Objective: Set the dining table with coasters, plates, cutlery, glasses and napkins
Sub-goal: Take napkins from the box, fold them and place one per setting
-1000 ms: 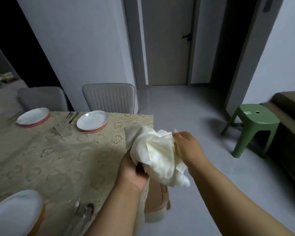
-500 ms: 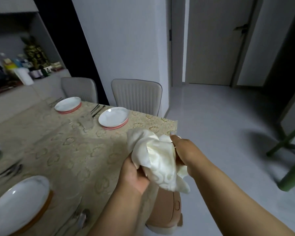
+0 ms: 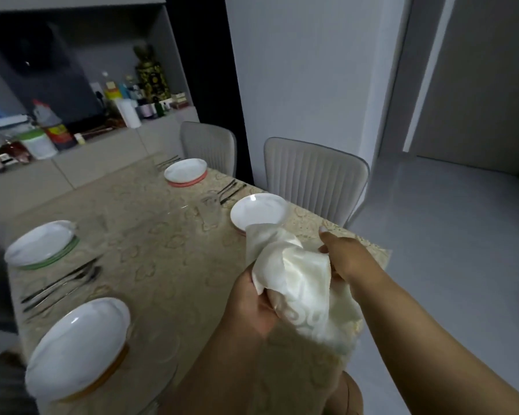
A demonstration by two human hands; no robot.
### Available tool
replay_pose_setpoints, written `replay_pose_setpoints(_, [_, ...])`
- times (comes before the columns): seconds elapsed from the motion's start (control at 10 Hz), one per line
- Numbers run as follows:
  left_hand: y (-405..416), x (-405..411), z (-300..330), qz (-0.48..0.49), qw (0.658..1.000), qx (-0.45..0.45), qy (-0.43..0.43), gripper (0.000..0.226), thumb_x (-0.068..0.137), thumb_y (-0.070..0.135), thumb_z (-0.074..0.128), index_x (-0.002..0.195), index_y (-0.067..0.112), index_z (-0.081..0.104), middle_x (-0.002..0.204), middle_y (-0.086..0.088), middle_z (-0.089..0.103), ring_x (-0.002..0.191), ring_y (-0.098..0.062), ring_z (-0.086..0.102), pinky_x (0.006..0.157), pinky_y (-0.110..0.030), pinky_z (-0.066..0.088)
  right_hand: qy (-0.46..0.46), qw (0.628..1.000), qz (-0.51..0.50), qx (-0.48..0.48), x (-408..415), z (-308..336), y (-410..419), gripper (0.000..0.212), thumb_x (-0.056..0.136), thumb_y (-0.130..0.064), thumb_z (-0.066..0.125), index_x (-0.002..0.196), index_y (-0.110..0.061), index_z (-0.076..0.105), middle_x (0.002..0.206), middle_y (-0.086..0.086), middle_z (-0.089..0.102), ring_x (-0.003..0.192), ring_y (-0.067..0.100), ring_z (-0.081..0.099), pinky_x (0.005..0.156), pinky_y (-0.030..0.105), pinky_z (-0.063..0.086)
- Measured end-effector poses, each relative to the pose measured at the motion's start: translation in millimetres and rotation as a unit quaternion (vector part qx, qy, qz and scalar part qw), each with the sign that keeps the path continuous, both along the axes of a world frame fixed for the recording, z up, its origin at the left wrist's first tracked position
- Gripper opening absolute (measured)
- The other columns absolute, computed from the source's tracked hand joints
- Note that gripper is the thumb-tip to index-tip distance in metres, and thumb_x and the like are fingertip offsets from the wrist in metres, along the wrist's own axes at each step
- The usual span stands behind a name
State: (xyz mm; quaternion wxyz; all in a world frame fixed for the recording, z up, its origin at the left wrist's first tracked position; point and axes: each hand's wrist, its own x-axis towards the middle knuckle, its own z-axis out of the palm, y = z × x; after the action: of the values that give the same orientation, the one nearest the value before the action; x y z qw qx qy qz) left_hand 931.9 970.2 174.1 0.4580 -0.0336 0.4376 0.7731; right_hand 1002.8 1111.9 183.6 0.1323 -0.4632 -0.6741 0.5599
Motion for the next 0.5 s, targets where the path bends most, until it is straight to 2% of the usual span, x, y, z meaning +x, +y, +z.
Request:
replay_pose_setpoints(0.1, [-8.0, -15.8, -10.9, -0.029, 0.989, 0.144, -0.033, 0.019, 0.085, 0.009, 0.063, 0.091, -0.006, 0.07, 0.08, -0.022, 0.068, 0.075, -0.031, 0.068, 0.069, -0.039, 0.057, -0.055, 0.997, 0.045, 0.017, -31.1, -5.0, 3.8, 0.057, 0.087, -0.066, 0.04, 0.087, -0.014, 0.062, 0.095, 0.008, 0.06, 0.095, 0.03, 0.061, 0.098, 0.043, 0.046])
replay_pose_setpoints(0.2, [-12.0, -36.9, -21.9, 0.049, 0.997, 0.051, -0.013, 0.01, 0.085, 0.014, 0.065, 0.087, 0.004, 0.065, 0.077, -0.01, 0.065, 0.071, -0.023, 0.064, 0.065, -0.035, 0.055, -0.069, 0.993, 0.095, 0.008, -58.0, -7.0, 1.3, 0.05, 0.089, -0.057, 0.048, 0.073, -0.012, 0.062, 0.082, 0.013, 0.069, 0.08, 0.03, 0.066, 0.085, 0.039, 0.051])
replay_pose_setpoints(0.3, [-13.5, -46.9, -20.6, 0.025, 0.995, 0.093, -0.011, 0.029, 0.067, 0.017, 0.079, 0.09, 0.002, 0.069, 0.078, -0.012, 0.067, 0.074, -0.025, 0.066, 0.066, -0.034, 0.057, -0.1, 0.986, 0.132, 0.008, -77.6, -5.0, 2.8, 0.047, 0.09, -0.049, 0.053, 0.074, -0.006, 0.064, 0.06, 0.012, 0.062, 0.054, 0.024, 0.058, 0.062, 0.03, 0.045])
replay_pose_setpoints(0.4, [-4.0, -57.5, -15.4, 0.122, 0.992, -0.02, -0.007, 0.021, 0.098, 0.006, 0.04, 0.088, 0.006, 0.058, 0.078, -0.009, 0.065, 0.075, -0.023, 0.06, 0.067, -0.037, 0.05, -0.103, 0.984, 0.145, -0.004, -92.3, -3.8, 12.7, 0.048, 0.092, -0.045, 0.051, 0.064, -0.007, 0.058, 0.051, 0.01, 0.054, 0.044, 0.022, 0.048, 0.055, 0.028, 0.037])
replay_pose_setpoints(0.5, [11.3, -68.7, -23.5, 0.137, 0.99, 0.001, -0.022, 0.014, 0.082, 0.011, 0.069, 0.091, 0.004, 0.06, 0.086, -0.012, 0.06, 0.081, -0.025, 0.057, 0.074, -0.037, 0.047, -0.095, 0.983, 0.158, -0.023, -108.3, -7.6, 28.7, 0.042, 0.092, -0.043, 0.053, 0.079, -0.004, 0.062, 0.065, 0.012, 0.06, 0.057, 0.026, 0.055, 0.064, 0.036, 0.048])
